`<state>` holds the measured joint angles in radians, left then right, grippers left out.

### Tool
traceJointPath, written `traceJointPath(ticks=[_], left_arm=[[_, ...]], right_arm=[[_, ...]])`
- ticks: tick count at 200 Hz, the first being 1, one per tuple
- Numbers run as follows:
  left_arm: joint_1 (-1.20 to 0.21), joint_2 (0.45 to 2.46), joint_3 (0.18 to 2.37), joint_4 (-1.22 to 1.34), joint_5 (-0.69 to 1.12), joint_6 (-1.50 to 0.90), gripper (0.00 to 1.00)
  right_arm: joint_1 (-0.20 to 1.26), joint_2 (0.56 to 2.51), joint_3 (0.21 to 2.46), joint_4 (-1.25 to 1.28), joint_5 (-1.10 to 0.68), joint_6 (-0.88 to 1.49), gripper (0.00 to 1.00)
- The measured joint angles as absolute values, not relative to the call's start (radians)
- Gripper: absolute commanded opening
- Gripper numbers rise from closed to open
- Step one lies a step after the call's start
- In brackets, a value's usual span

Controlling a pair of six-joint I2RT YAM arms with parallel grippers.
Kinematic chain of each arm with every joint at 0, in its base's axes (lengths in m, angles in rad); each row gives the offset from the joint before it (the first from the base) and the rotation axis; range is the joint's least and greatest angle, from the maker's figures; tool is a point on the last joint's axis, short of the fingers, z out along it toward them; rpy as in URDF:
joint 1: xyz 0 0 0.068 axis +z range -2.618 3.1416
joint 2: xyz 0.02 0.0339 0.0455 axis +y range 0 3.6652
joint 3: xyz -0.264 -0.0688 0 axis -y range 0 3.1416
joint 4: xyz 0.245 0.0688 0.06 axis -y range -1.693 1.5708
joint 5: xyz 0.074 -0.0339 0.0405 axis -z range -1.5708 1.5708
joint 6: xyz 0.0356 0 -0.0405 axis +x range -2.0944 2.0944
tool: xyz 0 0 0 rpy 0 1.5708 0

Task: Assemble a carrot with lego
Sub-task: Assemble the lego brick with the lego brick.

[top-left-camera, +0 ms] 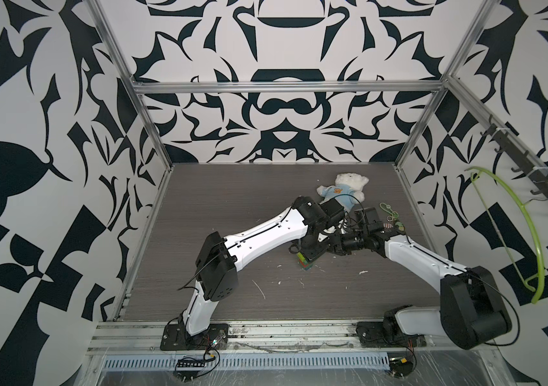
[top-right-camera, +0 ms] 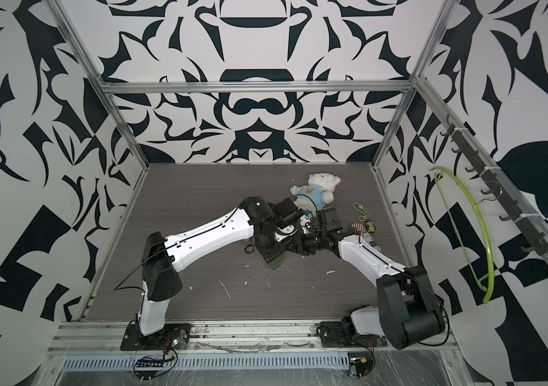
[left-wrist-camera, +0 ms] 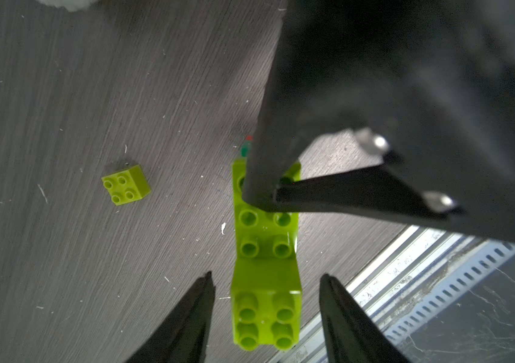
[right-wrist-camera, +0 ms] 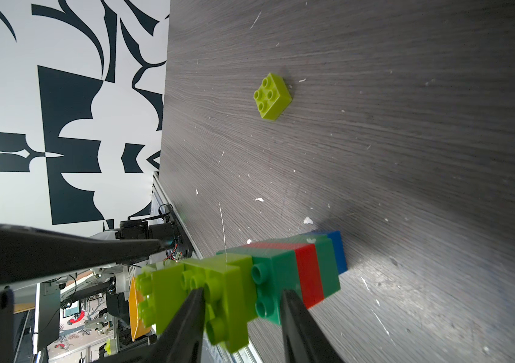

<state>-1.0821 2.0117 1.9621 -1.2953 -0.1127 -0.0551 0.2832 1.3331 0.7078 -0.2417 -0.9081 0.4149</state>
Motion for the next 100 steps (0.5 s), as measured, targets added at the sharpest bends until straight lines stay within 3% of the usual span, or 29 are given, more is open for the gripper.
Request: traceJointPath(ticks=[45,100], left_arm=[[-1.082,1.995,1.947,-1.253,-0.105,-0.055,0.74],[-1.048,1.836,1.876,-1.144,-0.045,-0.06,0.75]], right_arm=[[0.284,1.313,0.708,-0.267,-0.896,0.422,0.57],[0.272,1.26,0.78,-0.309,-0.877,0.418,0.65]])
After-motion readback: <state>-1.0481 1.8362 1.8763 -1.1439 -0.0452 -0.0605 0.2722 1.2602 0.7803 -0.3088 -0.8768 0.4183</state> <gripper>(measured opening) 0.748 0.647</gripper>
